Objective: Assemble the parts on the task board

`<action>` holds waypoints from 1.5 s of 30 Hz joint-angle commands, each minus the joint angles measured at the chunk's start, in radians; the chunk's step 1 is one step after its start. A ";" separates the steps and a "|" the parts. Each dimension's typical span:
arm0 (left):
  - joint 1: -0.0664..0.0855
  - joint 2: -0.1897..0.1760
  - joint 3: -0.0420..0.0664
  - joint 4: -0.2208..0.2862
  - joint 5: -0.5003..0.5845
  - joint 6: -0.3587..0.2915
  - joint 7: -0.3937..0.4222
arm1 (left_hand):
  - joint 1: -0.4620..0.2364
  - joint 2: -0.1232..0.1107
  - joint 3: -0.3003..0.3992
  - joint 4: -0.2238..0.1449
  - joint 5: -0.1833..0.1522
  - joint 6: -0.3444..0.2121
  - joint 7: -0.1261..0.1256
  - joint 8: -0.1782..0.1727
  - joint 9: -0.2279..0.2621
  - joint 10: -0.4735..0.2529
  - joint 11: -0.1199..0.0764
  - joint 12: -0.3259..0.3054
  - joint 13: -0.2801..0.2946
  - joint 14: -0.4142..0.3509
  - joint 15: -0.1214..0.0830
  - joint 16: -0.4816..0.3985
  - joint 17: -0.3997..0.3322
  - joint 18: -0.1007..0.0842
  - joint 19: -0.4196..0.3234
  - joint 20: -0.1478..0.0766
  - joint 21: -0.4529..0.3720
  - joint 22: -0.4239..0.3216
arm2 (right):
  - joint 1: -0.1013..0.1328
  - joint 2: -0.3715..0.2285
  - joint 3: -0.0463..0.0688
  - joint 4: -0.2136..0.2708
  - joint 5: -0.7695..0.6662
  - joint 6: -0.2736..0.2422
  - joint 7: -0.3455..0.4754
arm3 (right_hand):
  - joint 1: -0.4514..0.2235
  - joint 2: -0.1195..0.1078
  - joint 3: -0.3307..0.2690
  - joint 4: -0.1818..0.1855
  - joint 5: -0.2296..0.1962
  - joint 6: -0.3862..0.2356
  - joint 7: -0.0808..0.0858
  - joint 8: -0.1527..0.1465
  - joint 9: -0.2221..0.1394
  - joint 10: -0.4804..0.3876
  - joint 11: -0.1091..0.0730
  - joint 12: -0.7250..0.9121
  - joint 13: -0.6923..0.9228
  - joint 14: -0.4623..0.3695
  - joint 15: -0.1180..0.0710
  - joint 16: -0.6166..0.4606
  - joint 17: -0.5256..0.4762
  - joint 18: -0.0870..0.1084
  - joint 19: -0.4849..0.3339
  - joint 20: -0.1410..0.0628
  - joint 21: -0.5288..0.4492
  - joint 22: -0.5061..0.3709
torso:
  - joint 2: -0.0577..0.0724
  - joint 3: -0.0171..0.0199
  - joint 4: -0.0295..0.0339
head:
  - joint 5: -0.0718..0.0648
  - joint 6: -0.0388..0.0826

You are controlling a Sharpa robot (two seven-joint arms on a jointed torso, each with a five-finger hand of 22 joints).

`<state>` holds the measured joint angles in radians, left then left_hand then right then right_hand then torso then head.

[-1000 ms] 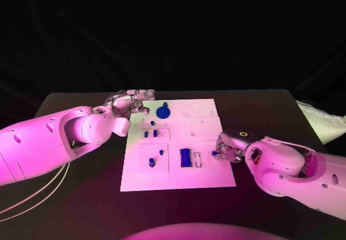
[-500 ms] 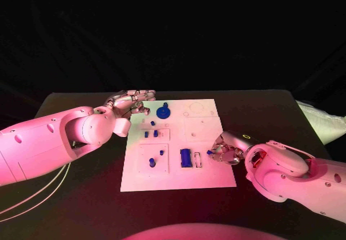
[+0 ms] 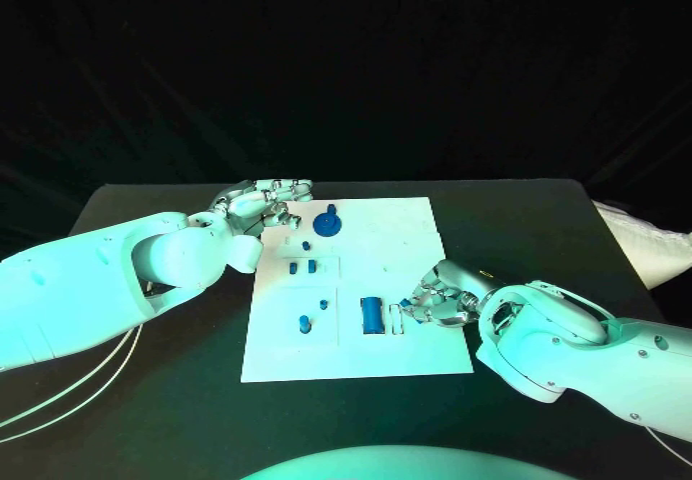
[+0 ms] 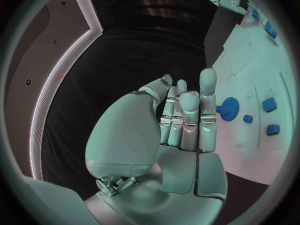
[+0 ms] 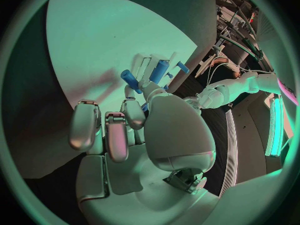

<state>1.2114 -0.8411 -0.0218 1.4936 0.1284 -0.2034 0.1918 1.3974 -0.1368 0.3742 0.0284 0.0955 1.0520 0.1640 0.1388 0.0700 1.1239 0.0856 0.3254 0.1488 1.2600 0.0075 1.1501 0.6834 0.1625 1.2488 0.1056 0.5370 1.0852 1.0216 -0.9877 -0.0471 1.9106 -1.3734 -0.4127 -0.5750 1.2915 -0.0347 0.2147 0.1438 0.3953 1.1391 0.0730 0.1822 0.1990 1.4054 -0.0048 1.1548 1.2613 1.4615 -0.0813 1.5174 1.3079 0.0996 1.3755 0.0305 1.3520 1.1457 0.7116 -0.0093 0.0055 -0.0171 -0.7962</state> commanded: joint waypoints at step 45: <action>0.000 -0.001 0.001 0.004 -0.010 0.028 -0.007 | 0.005 0.002 -0.005 -0.002 0.001 -0.012 0.000 0.004 -0.001 -0.014 0.002 0.005 0.001 -0.009 0.000 -0.006 -0.007 0.015 -0.003 0.002 -0.013 -0.005 | -0.005 0.047 0.000 -0.025 -0.015 0.101 -0.015 | -0.220 -0.050 -0.127 0.145 -0.020 0.070 -0.034 0.041 0.064 0.062 -0.028 0.086 0.085 0.096 -0.013 0.014 0.196 -0.019 0.018 -0.013 0.016 0.026 | 0.000 0.0013 -0.0014 | 0.006 -0.005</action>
<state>1.2113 -0.8430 -0.0217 1.4952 0.1219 -0.1956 0.1852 1.3973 -0.1368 0.3742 0.0285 0.0955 1.0448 0.1641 0.1387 0.0700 1.1166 0.0856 0.3253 0.1484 1.2600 0.0075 1.1501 0.6778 0.1625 1.2488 0.1056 0.5289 1.0816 1.0189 -0.9406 -0.0459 1.8815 -1.3718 -0.3325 -0.5898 1.0806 -0.0856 0.0945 0.2870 0.3806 1.2120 0.0352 0.2205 0.2611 1.4654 -0.0408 1.2458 1.3091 1.4683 -0.0880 1.5294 1.3074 0.0997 1.3878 0.0181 1.3635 1.1703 0.7113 -0.0090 0.0046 -0.0103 -0.8013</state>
